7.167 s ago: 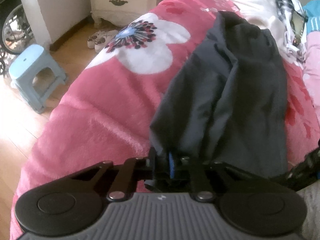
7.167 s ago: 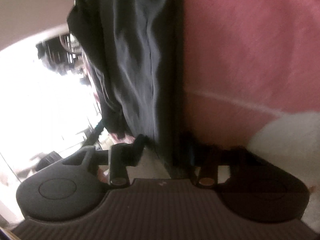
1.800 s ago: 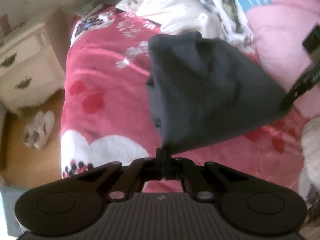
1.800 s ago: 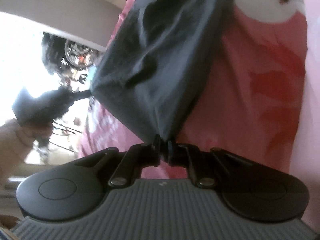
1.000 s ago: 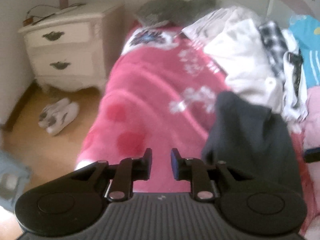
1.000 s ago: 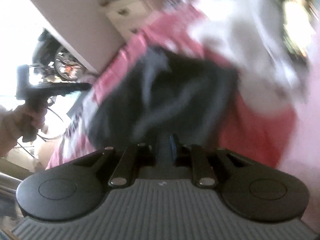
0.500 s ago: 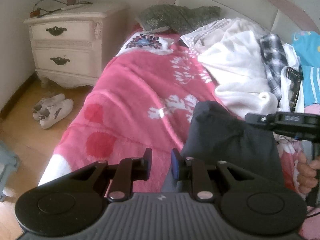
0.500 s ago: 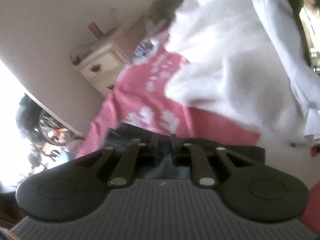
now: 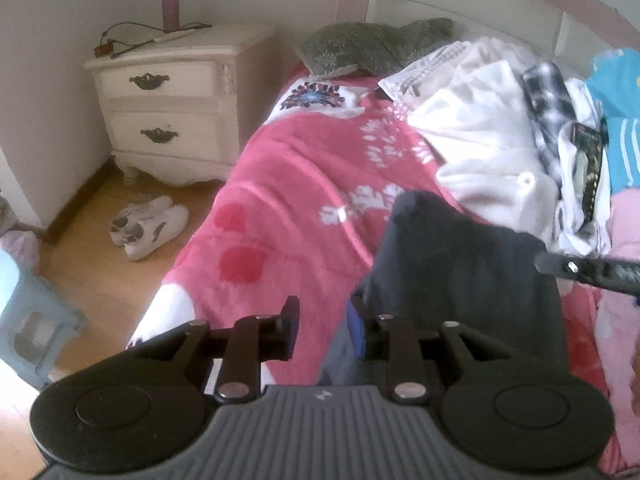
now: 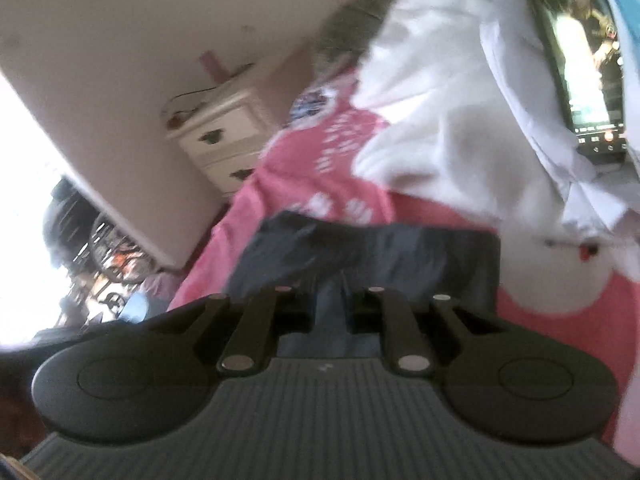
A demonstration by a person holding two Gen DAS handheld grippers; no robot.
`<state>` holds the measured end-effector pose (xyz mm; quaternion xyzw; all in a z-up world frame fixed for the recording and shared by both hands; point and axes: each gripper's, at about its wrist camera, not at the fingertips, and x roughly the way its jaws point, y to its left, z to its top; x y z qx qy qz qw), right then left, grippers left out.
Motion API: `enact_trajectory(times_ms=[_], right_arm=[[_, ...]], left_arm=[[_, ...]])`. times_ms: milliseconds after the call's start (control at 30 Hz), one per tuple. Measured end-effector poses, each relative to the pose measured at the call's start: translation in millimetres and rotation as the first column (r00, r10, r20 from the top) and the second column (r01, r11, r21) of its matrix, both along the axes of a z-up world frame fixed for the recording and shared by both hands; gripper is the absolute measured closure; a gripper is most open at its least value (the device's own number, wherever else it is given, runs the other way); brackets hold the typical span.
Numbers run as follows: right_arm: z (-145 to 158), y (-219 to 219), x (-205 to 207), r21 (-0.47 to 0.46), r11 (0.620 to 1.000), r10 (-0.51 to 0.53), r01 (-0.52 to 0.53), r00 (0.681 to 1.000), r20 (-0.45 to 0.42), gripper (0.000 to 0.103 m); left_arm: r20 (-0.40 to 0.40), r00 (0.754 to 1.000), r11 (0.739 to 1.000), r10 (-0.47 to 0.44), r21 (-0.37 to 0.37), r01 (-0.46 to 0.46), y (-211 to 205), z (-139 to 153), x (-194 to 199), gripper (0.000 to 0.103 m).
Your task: Fold clothes
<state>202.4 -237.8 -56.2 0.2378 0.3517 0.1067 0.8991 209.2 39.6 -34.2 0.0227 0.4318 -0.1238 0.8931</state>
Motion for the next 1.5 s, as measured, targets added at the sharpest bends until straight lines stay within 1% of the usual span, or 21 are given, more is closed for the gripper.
enact_trajectory(times_ms=[67, 167, 200, 267, 300, 367, 433, 667, 833, 933, 1033, 1100, 1167, 1233, 1300, 1333, 1367, 1400, 1433, 1500], right_arm=[[1, 5, -24, -0.014, 0.999, 0.041, -0.041, 0.999, 0.001, 0.090], [-6, 12, -54, -0.020, 0.997, 0.076, -0.077, 0.996, -0.037, 0.090], [-8, 14, -61, -0.020, 0.996, 0.081, -0.082, 0.995, -0.050, 0.090], [-14, 18, -73, -0.028, 0.995, 0.092, -0.094, 0.992, -0.084, 0.090], [-16, 21, -76, -0.034, 0.994, 0.097, -0.102, 0.990, -0.104, 0.090], [-21, 26, -81, -0.054, 0.992, 0.110, -0.118, 0.984, -0.138, 0.090], [-23, 30, -86, -0.075, 0.987, 0.127, -0.140, 0.980, -0.154, 0.090], [-44, 40, -88, -0.138, 0.976, 0.134, -0.171, 0.961, -0.243, 0.090], [-50, 43, -92, -0.149, 0.971, 0.144, -0.186, 0.955, -0.258, 0.090], [-50, 44, -92, -0.147, 0.970, 0.151, -0.194, 0.954, -0.261, 0.088], [-49, 45, -91, -0.144, 0.968, 0.164, -0.206, 0.951, -0.260, 0.082], [-49, 46, -88, -0.141, 0.966, 0.175, -0.217, 0.949, -0.261, 0.075], [-46, 47, -85, -0.143, 0.965, 0.177, -0.220, 0.948, -0.263, 0.072], [-38, 46, -84, -0.133, 0.969, 0.171, -0.210, 0.952, -0.255, 0.069], [-27, 41, -87, -0.119, 0.976, 0.154, -0.184, 0.962, -0.226, 0.058], [-20, 37, -89, -0.119, 0.979, 0.141, -0.167, 0.969, -0.204, 0.056], [-12, 33, -91, -0.126, 0.980, 0.127, -0.152, 0.975, -0.185, 0.052], [-5, 30, -92, -0.144, 0.980, 0.113, -0.138, 0.979, -0.168, 0.045], [1, 27, -93, -0.170, 0.978, 0.096, -0.123, 0.983, -0.158, 0.041], [8, 24, -93, -0.239, 0.966, 0.058, -0.095, 0.986, -0.155, 0.023]], left_arm=[[-0.018, 1.000, 1.000, 0.001, 0.009, -0.001, -5, -3, -12, 0.072], [-0.040, 0.999, 1.000, 0.003, 0.023, -0.002, -14, -8, -29, 0.070], [-0.047, 0.999, 1.000, 0.003, 0.029, -0.002, -17, -10, -35, 0.069], [-0.059, 0.998, 0.999, 0.004, 0.039, -0.001, -22, -13, -45, 0.062], [-0.065, 0.998, 0.999, 0.004, 0.045, -0.001, -25, -14, -51, 0.061], [-0.077, 0.997, 0.998, 0.004, 0.055, 0.000, -31, -18, -62, 0.059], [-0.088, 0.996, 0.998, 0.007, 0.066, -0.001, -36, -22, -71, 0.057], [-0.160, 0.985, 0.992, 0.066, 0.114, -0.048, -42, -45, -69, 0.056], [-0.200, 0.974, 0.988, 0.106, 0.133, -0.080, -39, -56, -63, 0.054], [-0.217, 0.968, 0.985, 0.128, 0.138, -0.100, -36, -60, -62, 0.051], [-0.234, 0.960, 0.983, 0.151, 0.143, -0.119, -33, -63, -61, 0.048], [-0.240, 0.957, 0.981, 0.163, 0.142, -0.132, -32, -62, -61, 0.048], [-0.242, 0.955, 0.980, 0.172, 0.138, -0.141, -31, -59, -62, 0.048], [-0.230, 0.958, 0.981, 0.168, 0.137, -0.139, -31, -54, -64, 0.048], [-0.218, 0.962, 0.980, 0.166, 0.144, -0.137, -32, -47, -64, 0.047], [-0.212, 0.963, 0.979, 0.169, 0.149, -0.139, -32, -44, -65, 0.046], [-0.206, 0.963, 0.978, 0.174, 0.153, -0.143, -33, -41, -65, 0.044], [-0.202, 0.963, 0.976, 0.180, 0.156, -0.149, -33, -38, -66, 0.044], [-0.199, 0.962, 0.975, 0.187, 0.159, -0.157, -33, -35, -66, 0.042], [-0.201, 0.958, 0.971, 0.206, 0.167, -0.174, -35, -31, -66, 0.040]])
